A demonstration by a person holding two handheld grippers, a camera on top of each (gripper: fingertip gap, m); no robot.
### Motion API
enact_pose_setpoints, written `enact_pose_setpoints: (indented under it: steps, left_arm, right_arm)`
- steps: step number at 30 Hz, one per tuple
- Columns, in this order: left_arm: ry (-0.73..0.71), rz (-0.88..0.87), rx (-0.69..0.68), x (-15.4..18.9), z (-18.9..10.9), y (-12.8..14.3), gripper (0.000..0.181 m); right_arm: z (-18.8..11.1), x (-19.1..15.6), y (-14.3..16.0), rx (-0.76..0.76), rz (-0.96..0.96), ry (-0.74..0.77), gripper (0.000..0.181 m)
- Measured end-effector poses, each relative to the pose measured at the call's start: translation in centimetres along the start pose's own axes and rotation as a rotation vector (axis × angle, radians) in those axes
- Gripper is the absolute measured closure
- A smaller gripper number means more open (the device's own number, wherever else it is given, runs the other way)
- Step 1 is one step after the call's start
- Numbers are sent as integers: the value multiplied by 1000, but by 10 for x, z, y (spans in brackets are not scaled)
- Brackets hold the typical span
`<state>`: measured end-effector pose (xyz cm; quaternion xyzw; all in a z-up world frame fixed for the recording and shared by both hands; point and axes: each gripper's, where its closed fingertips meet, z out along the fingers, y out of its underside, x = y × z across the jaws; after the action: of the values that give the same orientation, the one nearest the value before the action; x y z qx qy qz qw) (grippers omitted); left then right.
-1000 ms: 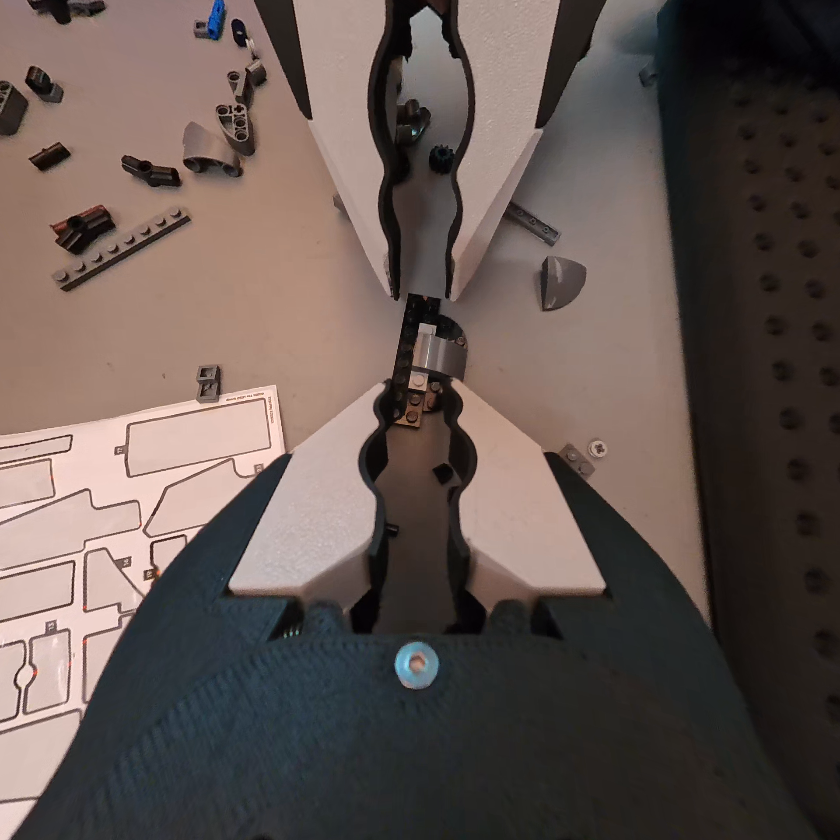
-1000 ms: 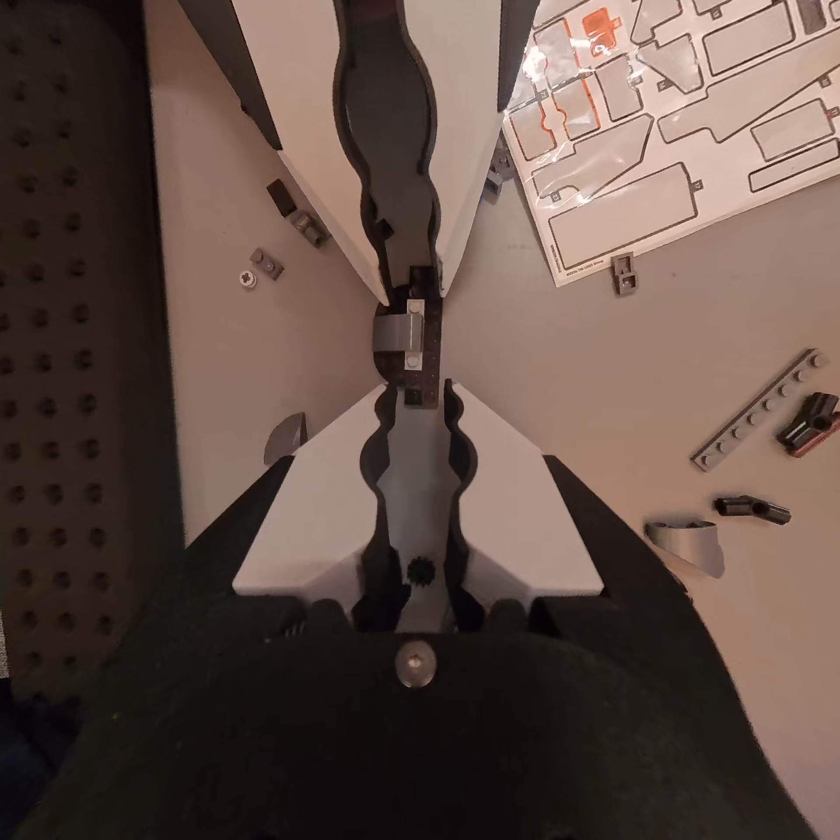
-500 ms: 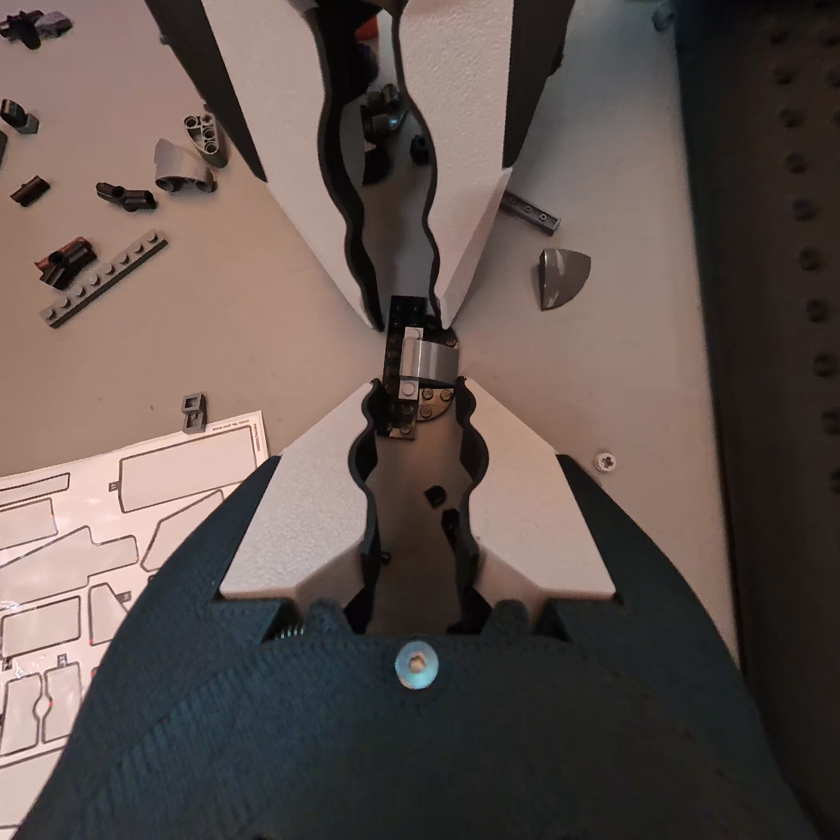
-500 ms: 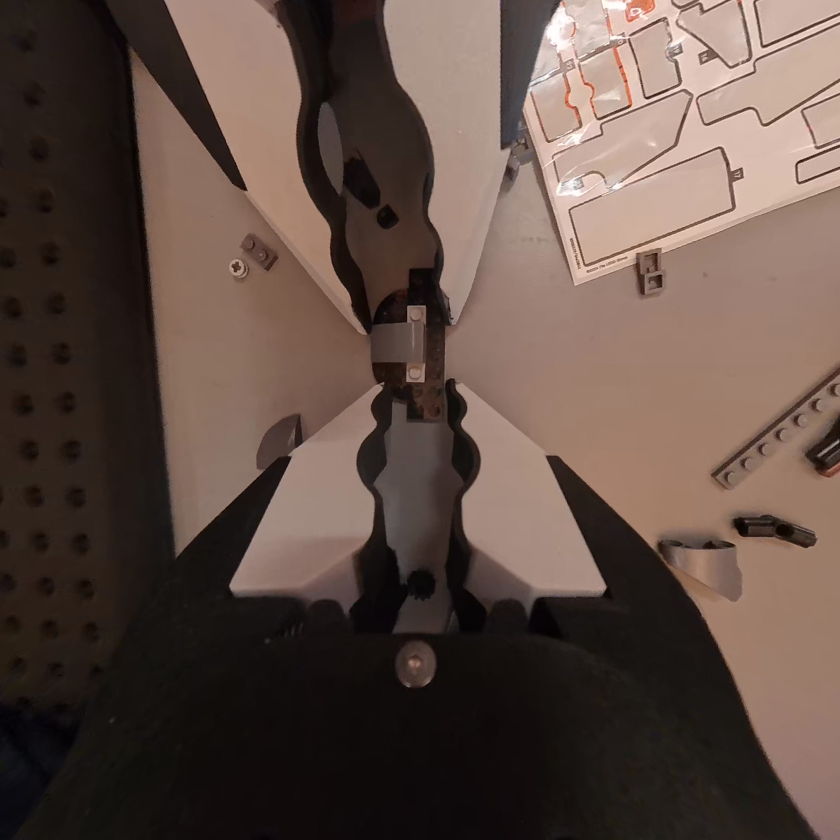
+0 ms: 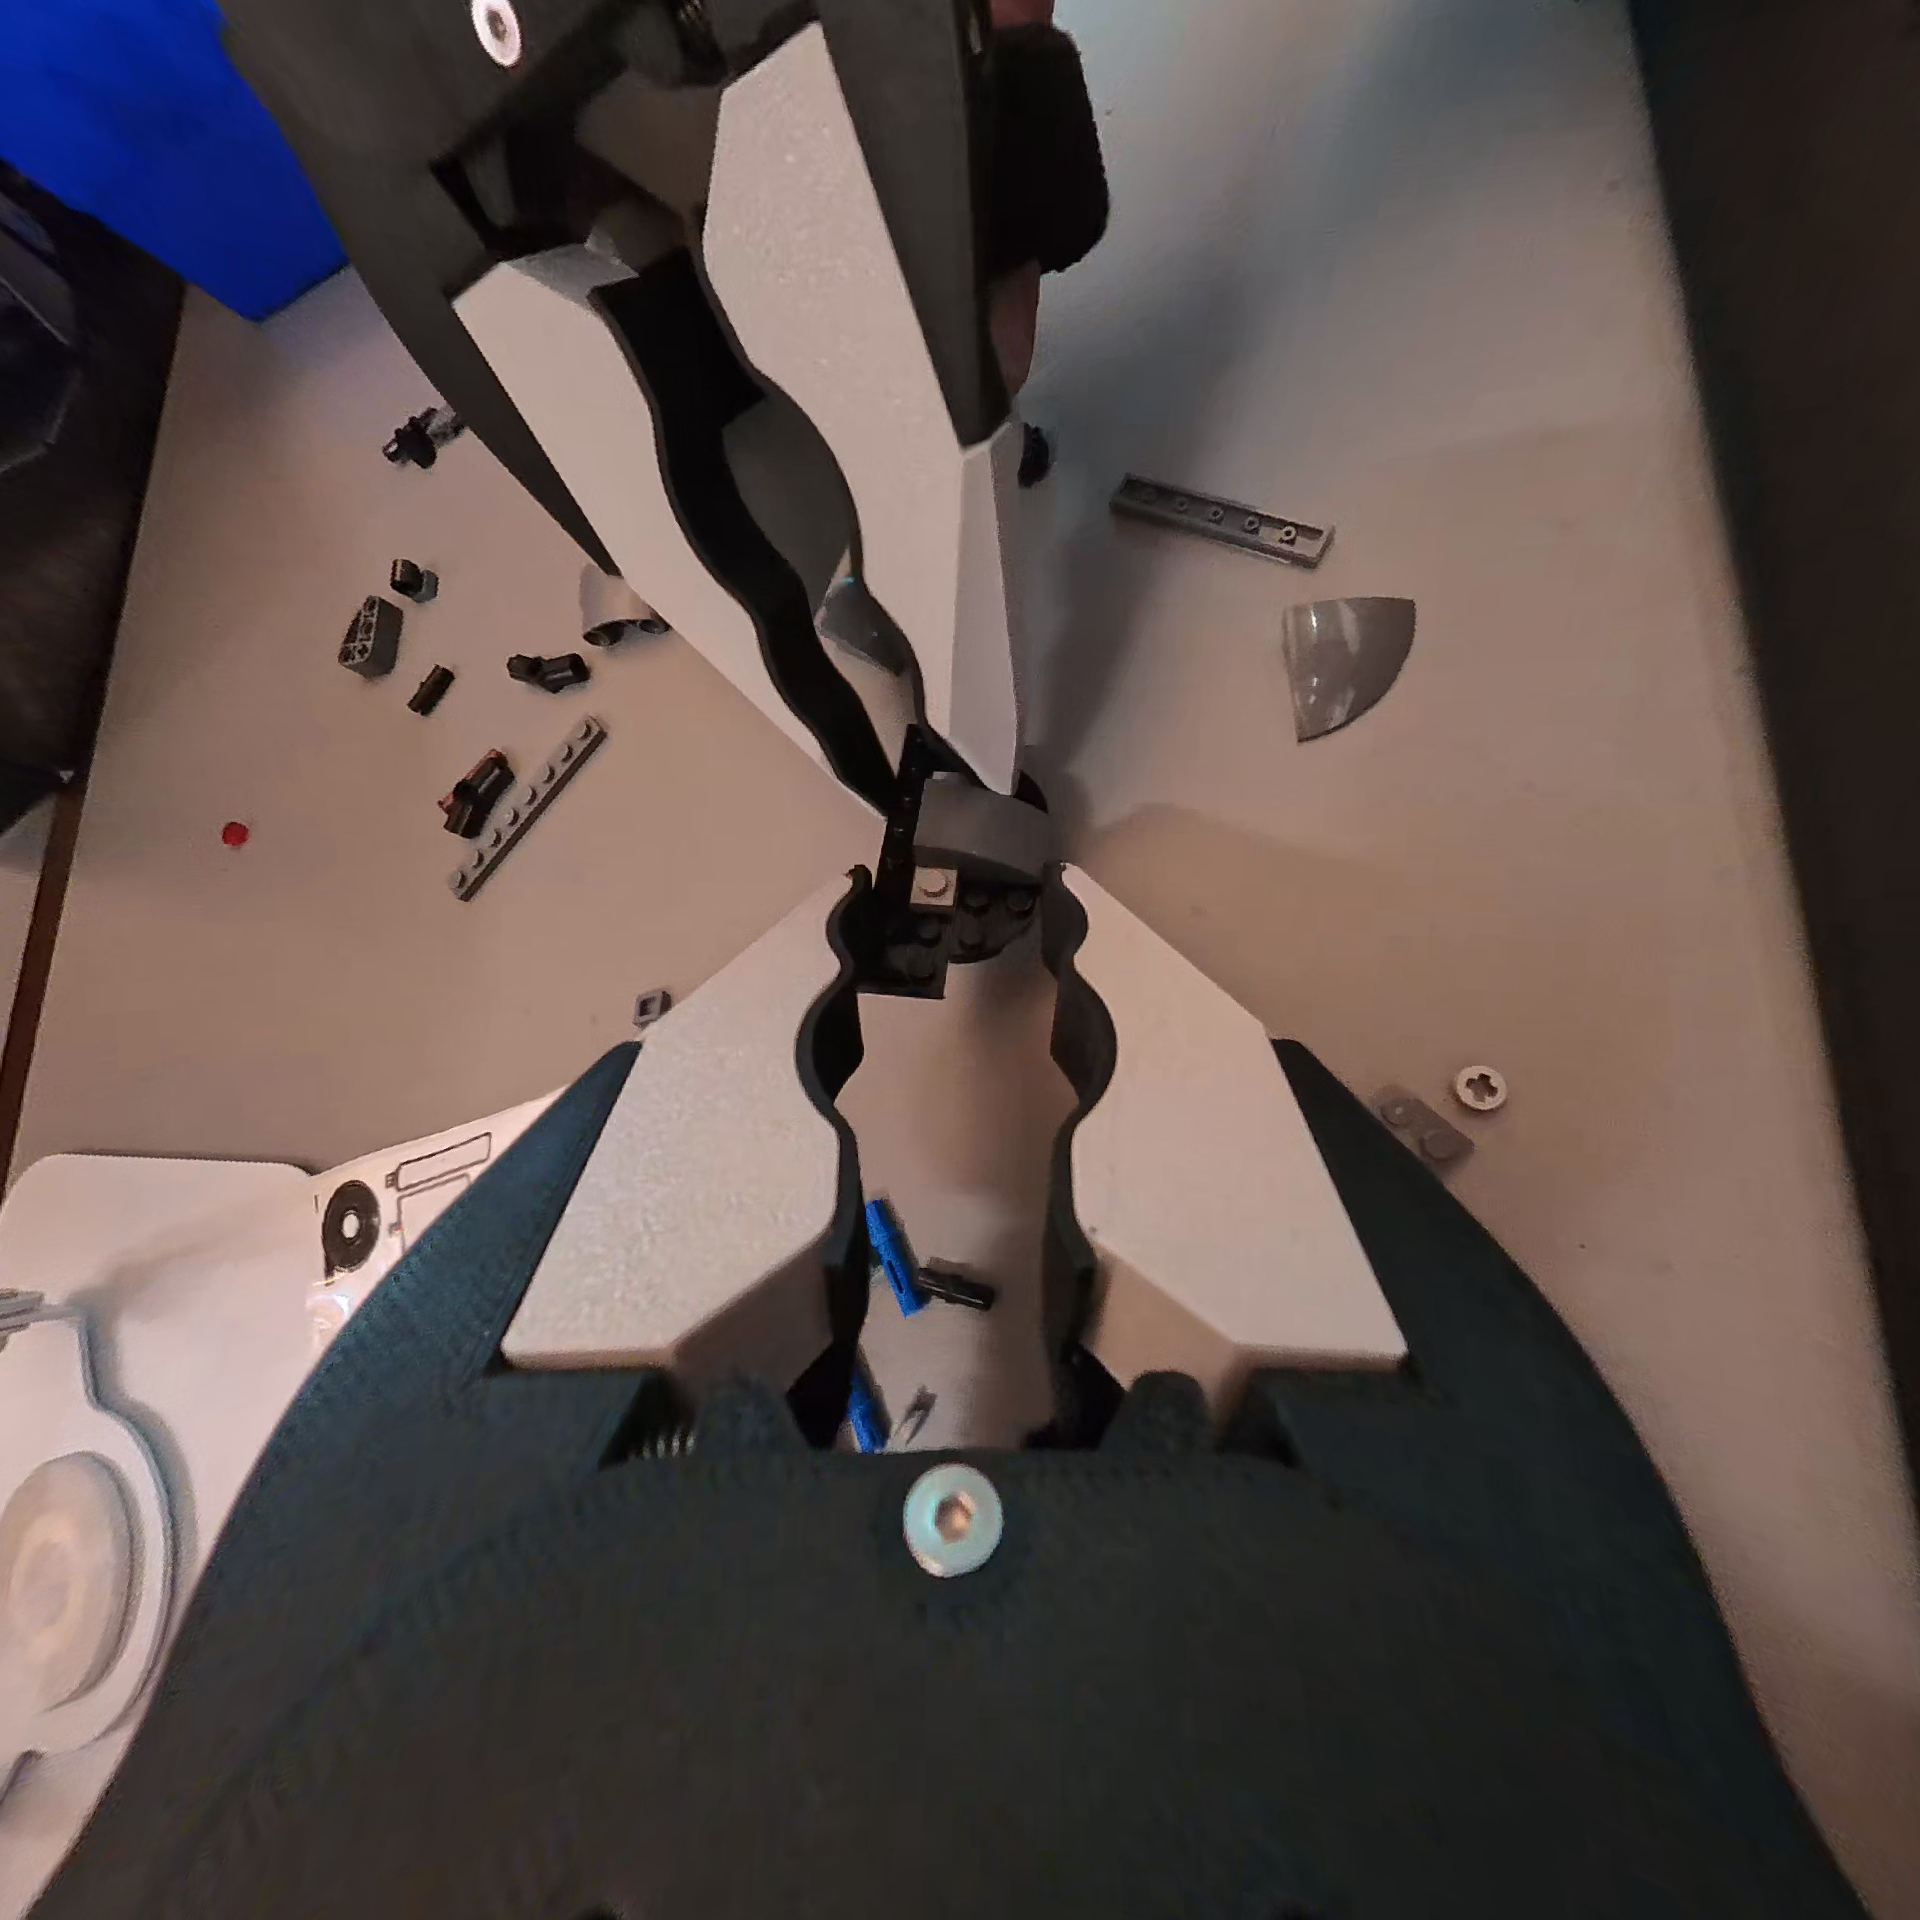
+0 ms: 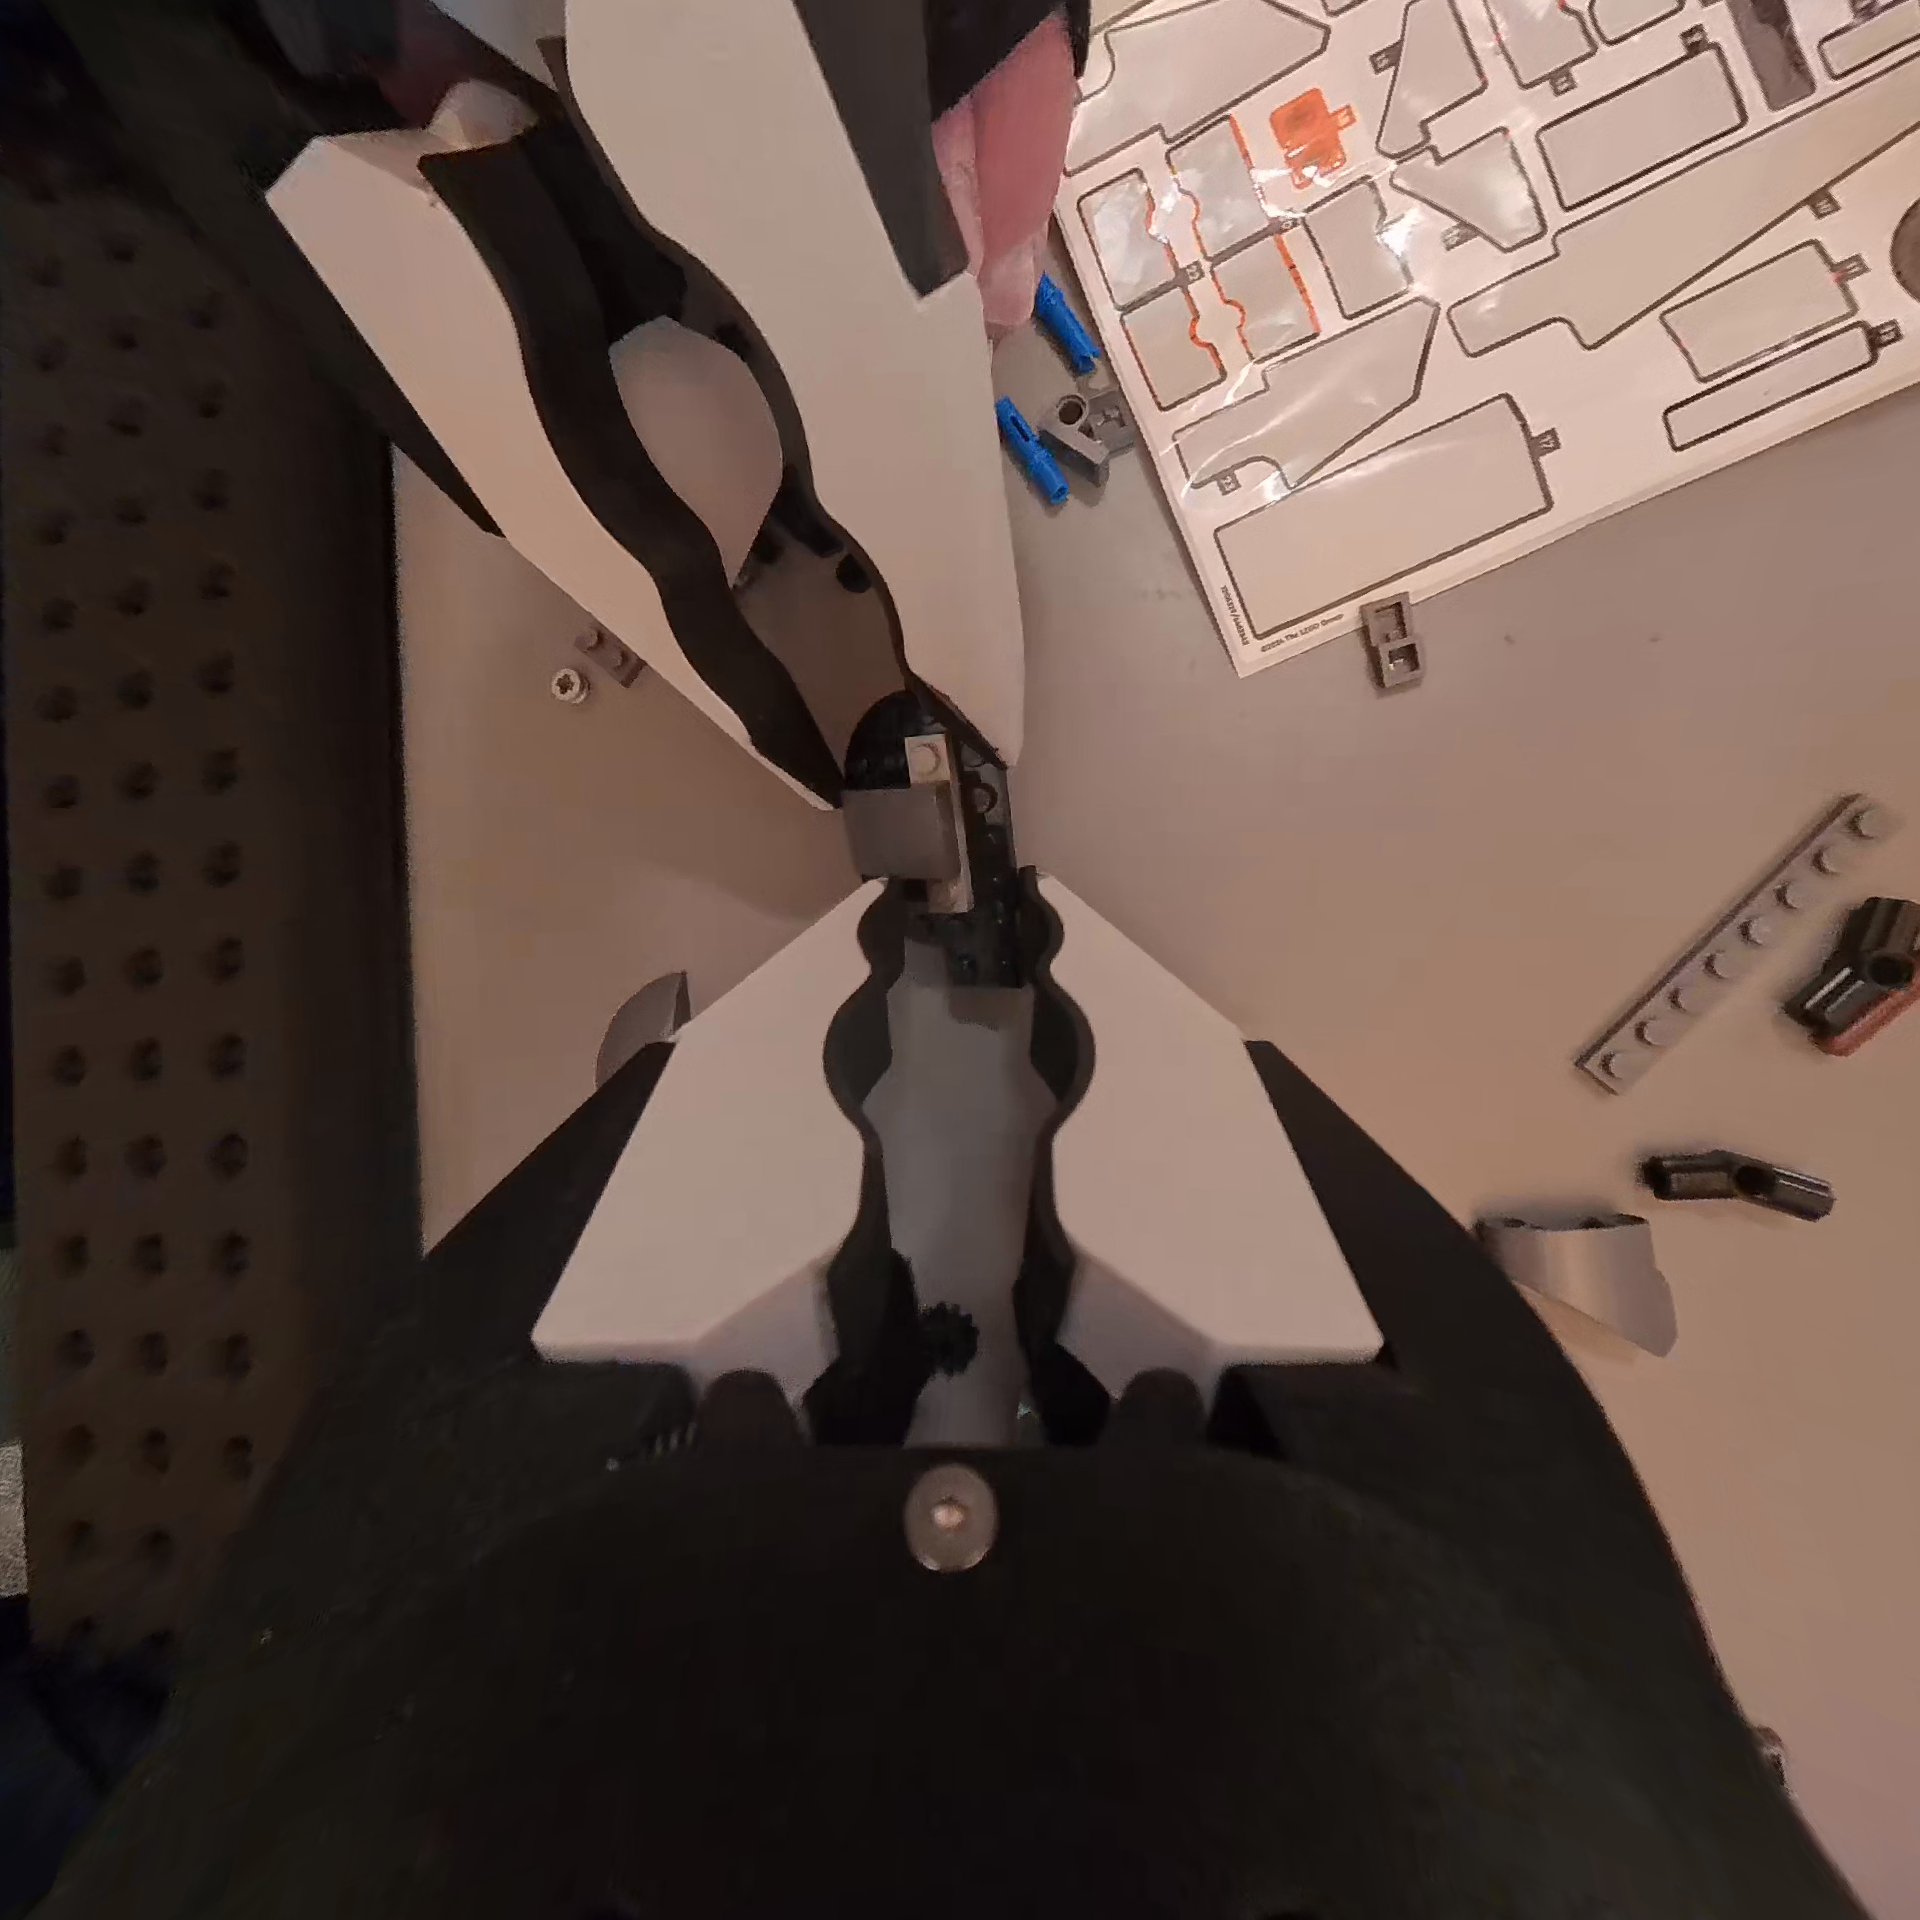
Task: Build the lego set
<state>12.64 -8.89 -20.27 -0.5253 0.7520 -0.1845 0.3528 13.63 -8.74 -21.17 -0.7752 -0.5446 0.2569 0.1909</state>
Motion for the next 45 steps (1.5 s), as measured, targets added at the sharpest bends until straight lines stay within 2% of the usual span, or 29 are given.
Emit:
enact_pose_setpoints:
  steps: [5, 12, 15, 21, 26, 36, 39, 45]
  left_arm:
    - [-40, 13, 3, -6, -1, 0, 151]
    - [-21, -33, 10, -7, 1, 2, 151]
    - [12, -82, 31, -6, 0, 1, 151]
    - [84, -99, -26, 6, 8, 11, 151]
    - [108, -118, -48, 9, 12, 14, 151]
    - [139, -178, -51, 9, 12, 18, 151]
    - [143, -185, -49, 9, 12, 18, 151]
    - [141, -190, -51, 8, 12, 19, 151]
  right_arm:
    - [-8, 5, -6, 49, 15, 17, 166]
    - [-9, 8, -6, 55, 26, 31, 166]
    - [-17, 13, -9, 78, 41, 63, 155]
    - [-47, 39, -1, 105, 87, 213, 155]
    - [-62, 55, 20, 56, 119, 305, 155]
    - [-31, 38, 51, -163, 101, 203, 152]
    - [-27, 38, 52, -171, 95, 197, 161]
    - [-25, 34, 48, -161, 72, 176, 168]
